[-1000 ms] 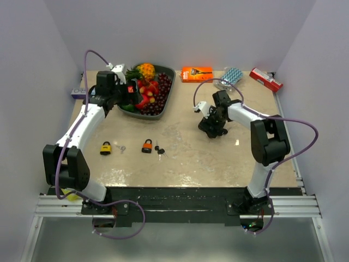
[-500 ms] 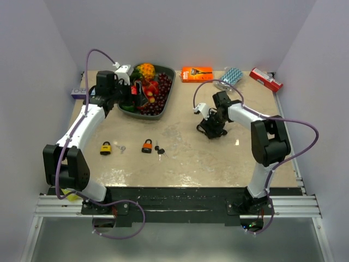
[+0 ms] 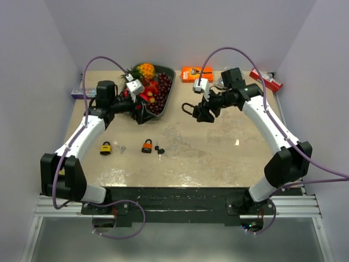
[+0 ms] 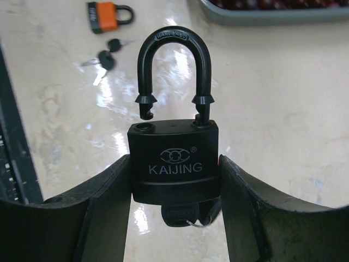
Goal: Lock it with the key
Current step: Pick up the lock from the center of the board.
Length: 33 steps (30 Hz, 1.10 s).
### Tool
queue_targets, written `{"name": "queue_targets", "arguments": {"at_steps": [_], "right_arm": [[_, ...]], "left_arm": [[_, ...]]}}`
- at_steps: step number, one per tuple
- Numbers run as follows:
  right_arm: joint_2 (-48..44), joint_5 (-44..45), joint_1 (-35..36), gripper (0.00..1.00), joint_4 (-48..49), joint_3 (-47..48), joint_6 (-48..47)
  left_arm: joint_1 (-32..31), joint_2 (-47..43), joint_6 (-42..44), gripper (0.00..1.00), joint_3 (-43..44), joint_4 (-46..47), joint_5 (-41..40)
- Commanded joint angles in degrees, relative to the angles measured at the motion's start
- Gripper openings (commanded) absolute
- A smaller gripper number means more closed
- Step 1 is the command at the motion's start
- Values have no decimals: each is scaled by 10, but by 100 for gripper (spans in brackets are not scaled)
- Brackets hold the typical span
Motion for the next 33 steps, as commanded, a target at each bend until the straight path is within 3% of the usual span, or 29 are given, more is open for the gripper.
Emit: {"name": "queue_targets", "arguments": {"at_steps": [1,3,7,8,12,16,26,33], "right_arm": [[-16,-83,28,0,-70,26,-33],[-22,-79,38,0,-71,25,-38],[-53,-35,78,0,-23,-3,-24],[-70,-7,84,0,-6,-10,-15],[-106,53,103,0,78,-42,9],[-137,89,119,0,138,-68,15],[-160,160,161,0,211,-97,-19],[-166,168,174,0,228,-100,-12]], "left_arm": [[-46,-74,217,95,-36,55,70],[-65,-100,310,94,-53,56,55],[-91,-96,310,92,-42,54,71],[-91,-86,289,91,-28,46,82],[-90,-41,13,88,10,83,116],[-90,-40,-188,82,-35,222,130],[-91,-18,-307,76,-37,285,154],[-96,-8,-301,71,-23,245,141]]}}
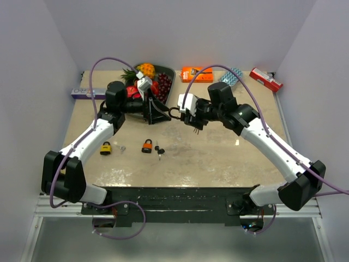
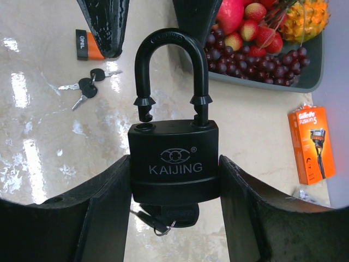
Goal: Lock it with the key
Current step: Pick up the lock from the center of the board, then lock the lock.
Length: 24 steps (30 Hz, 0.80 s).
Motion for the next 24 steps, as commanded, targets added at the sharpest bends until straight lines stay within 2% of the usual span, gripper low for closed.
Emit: {"name": "queue_targets", "arguments": {"at_steps": [1,4,6,8,13,17,24], "right_arm": [[-27,9,10,0,76,5,-4],[-32,8,18,0,80,-1,-4],[-33,9,22,0,80,-3,-5],[-33,11,25,0,80,-3,-6],[-32,18,30,0,80,-3,-6],[-28,17,33,0,85,0,-6],[-19,20,33,0,87,6,-3]], "left_arm": [[-5,9,-23,70,18,14,8],[-10,15,-29,64,25,16,4],[-10,20,-42,55,27,21,3],[-10,23,-51,50,28,26,8],[-10,24,-60,46,25,39,14],[-11,30,-57,37,25,38,15],[-19,30,-32,36,27,22,6]]}}
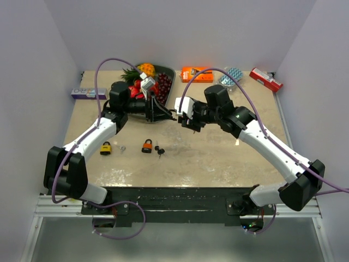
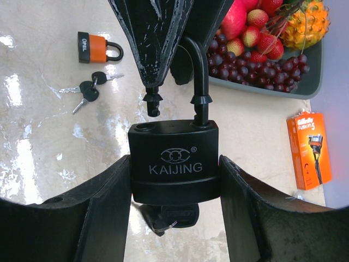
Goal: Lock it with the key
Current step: Lock the lock.
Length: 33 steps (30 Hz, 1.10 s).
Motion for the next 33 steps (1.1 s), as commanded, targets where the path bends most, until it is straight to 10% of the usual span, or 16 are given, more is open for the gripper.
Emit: {"name": "queue_targets", "arguments": {"at_steps": [1,16,24,29,32,33], "right_arm": [[-16,-2,5,0,65,20,-3],[-11,11,5,0,63,19,5],[-6,12,6,0,69,20,9],[-2,19,6,0,64,22,22],[-1,20,5,9,58,21,37],[2,30,5,32,60,20,48]], "left_arm": [[-8,4,17,36,24,5,0],[-8,-2,73,43,38,-72,-8],[-8,-2,80,2,47,-75,3],[-7,-19,68,0,35,-44,-2],[-7,-21,46,0,39,-15,-8],[-7,-19,41,0,42,-15,-9]]}}
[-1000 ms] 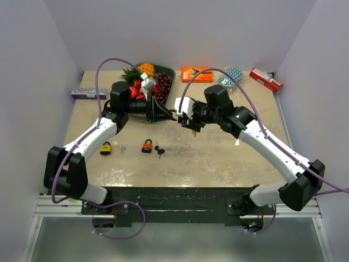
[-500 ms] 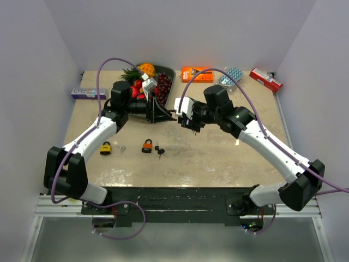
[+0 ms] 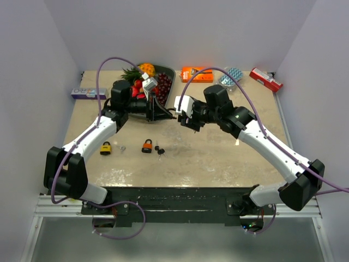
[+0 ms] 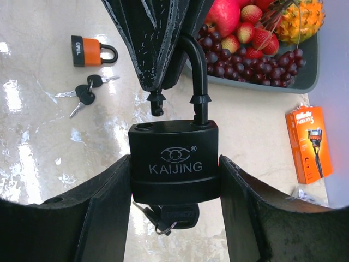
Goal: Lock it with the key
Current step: Lock the lock.
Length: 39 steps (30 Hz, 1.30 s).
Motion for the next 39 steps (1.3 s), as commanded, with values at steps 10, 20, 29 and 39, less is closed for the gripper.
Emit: {"name": "queue_targets", "arguments": {"at_steps": [10,20,29,39], "right_arm": [[-18,-14,-51,99,36,0,100],[-23,-196,-139,99,-7,18,122],[-84,-278,-138,99,86,-60,91],[-82,-260,-103,96,191,-101,116]], "left_arm": [[7,-28,-41,0,18,106,-6],[12,-46,75,0,57,30,73],[7,-77,92,0,64,15,94],[0,-99,-9,0,37,115,108]]}}
